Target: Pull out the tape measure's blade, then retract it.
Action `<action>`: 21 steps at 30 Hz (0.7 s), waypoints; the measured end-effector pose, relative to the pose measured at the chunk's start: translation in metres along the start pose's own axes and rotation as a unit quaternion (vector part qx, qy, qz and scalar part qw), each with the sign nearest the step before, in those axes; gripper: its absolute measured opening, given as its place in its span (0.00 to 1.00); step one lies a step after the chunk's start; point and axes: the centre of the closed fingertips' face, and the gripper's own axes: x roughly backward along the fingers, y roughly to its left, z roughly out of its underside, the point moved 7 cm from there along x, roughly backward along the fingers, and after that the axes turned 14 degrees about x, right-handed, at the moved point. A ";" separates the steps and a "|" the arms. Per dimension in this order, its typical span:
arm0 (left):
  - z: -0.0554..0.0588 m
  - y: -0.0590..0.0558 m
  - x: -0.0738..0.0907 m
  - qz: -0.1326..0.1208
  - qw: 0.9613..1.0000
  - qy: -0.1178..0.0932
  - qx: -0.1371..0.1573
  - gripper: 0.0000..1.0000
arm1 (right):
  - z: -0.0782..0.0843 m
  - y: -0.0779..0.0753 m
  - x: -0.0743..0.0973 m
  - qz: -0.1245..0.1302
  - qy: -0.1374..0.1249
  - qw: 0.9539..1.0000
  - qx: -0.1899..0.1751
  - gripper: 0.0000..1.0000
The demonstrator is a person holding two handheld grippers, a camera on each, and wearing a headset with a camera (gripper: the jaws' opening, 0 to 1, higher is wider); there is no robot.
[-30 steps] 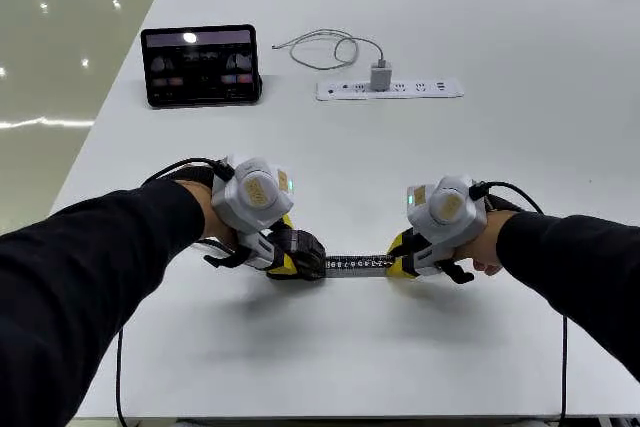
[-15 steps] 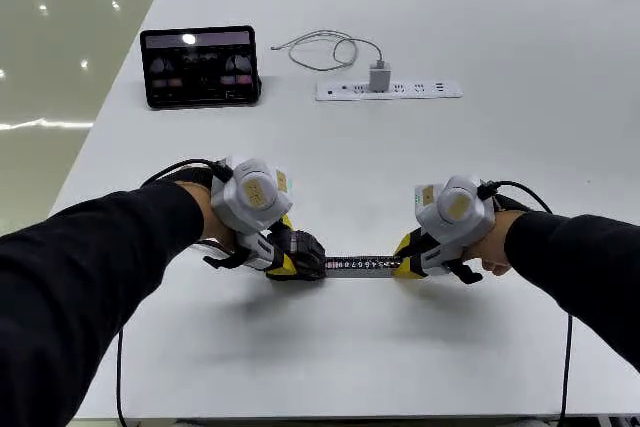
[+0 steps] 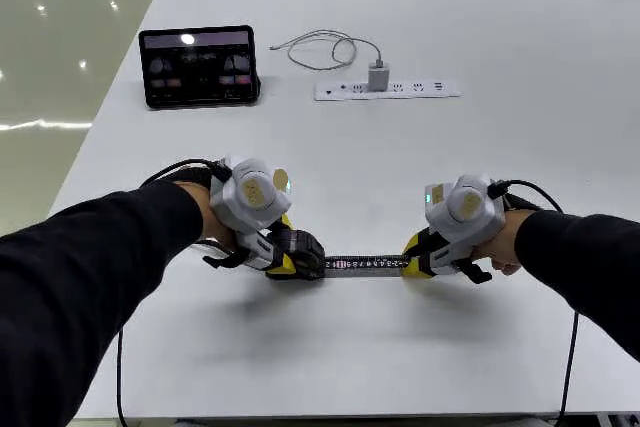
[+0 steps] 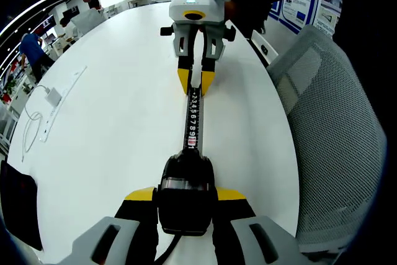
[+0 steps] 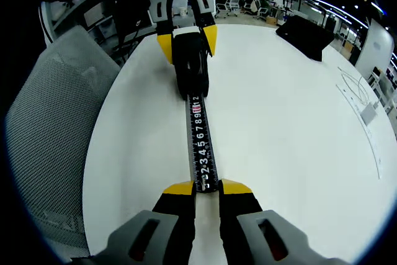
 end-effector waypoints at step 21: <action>0.000 -0.001 0.000 -0.002 1.000 -0.001 0.003 0.29 | 0.020 0.002 0.015 0.002 0.009 1.000 -0.011 0.09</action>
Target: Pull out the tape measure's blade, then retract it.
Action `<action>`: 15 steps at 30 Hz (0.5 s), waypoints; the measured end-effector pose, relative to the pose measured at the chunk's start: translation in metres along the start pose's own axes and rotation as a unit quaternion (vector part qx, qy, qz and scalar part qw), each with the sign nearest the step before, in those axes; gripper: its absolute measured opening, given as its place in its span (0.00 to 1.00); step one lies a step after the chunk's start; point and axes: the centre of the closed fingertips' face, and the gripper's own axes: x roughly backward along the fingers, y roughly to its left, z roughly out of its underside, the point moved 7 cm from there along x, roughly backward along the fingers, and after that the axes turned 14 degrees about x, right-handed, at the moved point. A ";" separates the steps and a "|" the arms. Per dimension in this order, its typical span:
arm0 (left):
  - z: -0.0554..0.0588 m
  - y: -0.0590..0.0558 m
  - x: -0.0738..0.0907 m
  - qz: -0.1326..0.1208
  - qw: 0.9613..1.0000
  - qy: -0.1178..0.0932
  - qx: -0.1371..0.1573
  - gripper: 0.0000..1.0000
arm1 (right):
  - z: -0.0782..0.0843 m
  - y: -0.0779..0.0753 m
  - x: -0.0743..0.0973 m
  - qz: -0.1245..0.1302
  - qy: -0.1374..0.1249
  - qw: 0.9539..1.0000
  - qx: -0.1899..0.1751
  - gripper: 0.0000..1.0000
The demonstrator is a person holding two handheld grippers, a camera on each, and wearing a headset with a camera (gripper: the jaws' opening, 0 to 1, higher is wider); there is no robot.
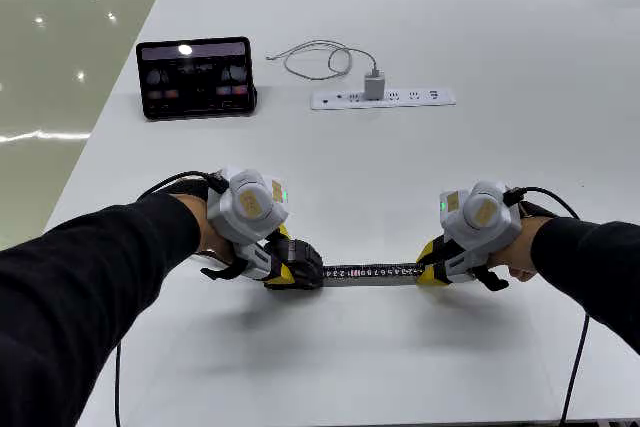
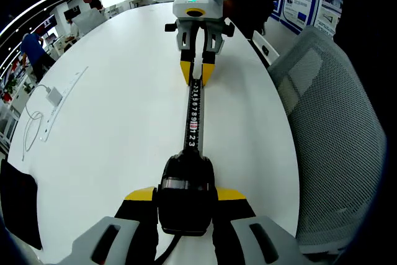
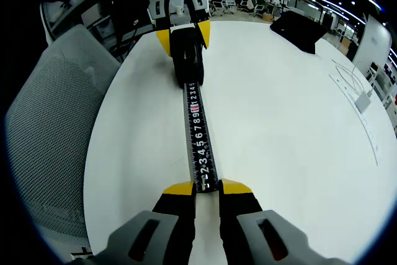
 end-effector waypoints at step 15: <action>-0.001 0.000 -0.001 -0.002 1.000 0.000 0.003 0.29 | 0.013 0.001 0.009 0.002 0.009 1.000 -0.002 0.09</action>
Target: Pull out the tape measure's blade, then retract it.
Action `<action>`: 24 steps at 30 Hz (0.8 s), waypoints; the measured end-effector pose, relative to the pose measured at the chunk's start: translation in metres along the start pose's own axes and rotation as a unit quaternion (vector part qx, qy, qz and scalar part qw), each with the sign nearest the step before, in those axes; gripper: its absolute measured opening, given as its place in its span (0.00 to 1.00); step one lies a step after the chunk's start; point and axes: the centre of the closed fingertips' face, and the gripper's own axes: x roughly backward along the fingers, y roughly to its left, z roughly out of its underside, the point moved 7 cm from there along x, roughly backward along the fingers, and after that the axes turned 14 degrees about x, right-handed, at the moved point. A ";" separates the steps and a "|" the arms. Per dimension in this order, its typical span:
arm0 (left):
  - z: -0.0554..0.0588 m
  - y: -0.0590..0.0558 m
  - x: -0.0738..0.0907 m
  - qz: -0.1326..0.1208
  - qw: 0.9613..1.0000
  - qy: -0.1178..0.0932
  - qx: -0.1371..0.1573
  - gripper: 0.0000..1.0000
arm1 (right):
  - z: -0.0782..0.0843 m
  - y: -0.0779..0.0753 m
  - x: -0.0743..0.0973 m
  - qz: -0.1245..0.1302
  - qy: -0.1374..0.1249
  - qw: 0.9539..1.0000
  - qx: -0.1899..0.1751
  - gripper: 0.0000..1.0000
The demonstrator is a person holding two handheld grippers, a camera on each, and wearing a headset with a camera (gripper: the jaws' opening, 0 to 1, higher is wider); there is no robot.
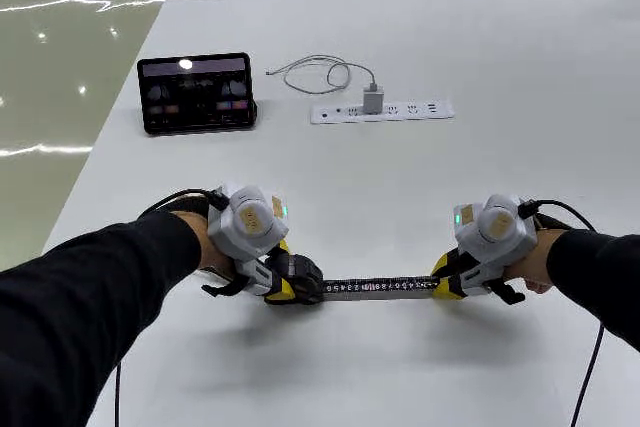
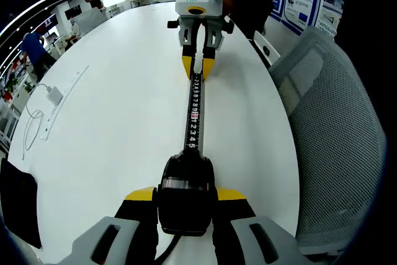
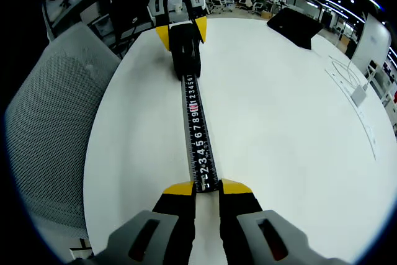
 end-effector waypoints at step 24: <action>0.001 0.000 0.000 -0.001 1.000 0.000 0.000 0.29 | 0.012 0.001 0.009 0.005 0.003 1.000 -0.009 0.08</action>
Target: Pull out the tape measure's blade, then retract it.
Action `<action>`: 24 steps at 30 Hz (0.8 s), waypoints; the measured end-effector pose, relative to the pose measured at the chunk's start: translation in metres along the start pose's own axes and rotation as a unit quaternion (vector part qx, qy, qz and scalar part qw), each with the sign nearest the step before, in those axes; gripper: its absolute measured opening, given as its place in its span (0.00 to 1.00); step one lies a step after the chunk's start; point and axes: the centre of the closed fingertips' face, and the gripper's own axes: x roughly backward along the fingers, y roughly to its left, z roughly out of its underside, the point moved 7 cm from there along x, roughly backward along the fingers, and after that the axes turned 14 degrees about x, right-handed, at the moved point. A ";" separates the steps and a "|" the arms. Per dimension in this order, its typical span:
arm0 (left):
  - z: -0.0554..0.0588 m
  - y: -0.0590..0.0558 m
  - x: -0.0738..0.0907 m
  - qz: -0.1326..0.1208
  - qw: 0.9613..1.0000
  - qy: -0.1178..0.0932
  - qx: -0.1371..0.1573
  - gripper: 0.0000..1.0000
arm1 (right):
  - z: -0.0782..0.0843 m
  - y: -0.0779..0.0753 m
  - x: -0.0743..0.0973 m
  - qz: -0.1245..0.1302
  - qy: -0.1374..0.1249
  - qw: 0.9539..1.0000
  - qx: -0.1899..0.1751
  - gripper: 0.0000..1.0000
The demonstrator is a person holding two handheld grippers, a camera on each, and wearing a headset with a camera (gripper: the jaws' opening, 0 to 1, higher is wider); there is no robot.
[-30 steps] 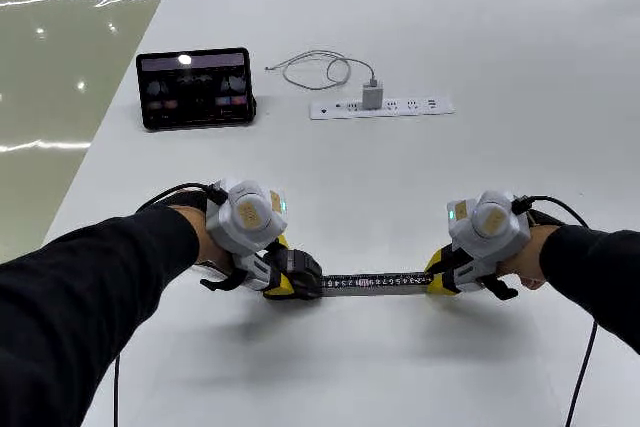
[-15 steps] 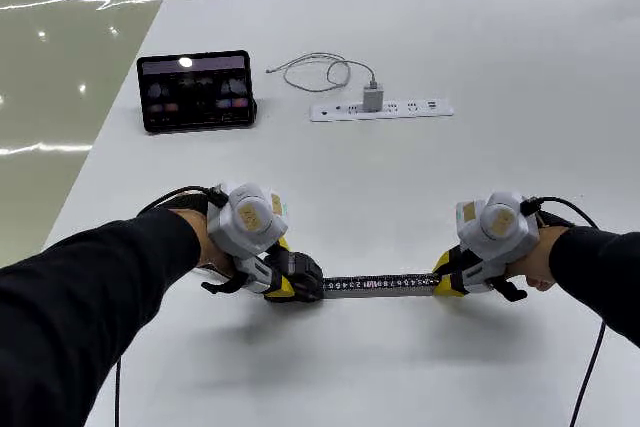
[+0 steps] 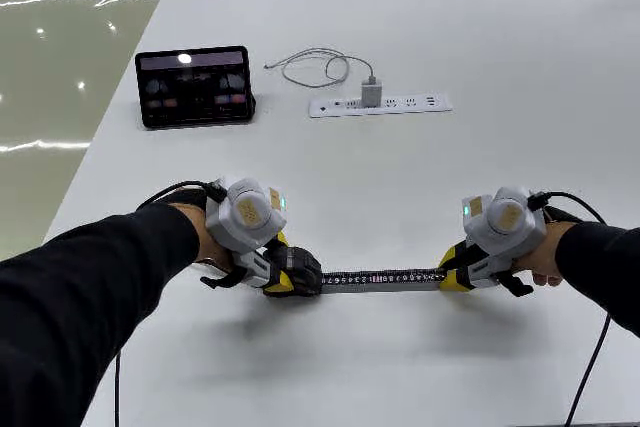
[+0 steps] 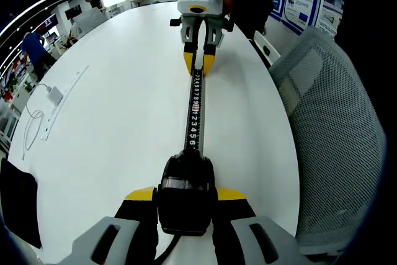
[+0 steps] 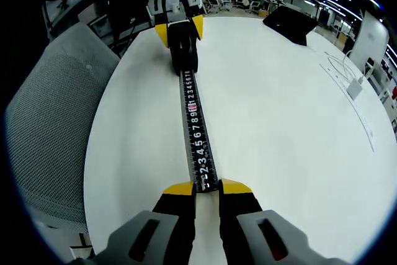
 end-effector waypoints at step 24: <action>0.000 -0.001 0.000 -0.002 1.000 -0.003 0.003 0.29 | 0.010 0.007 0.016 0.001 0.003 1.000 -0.015 0.08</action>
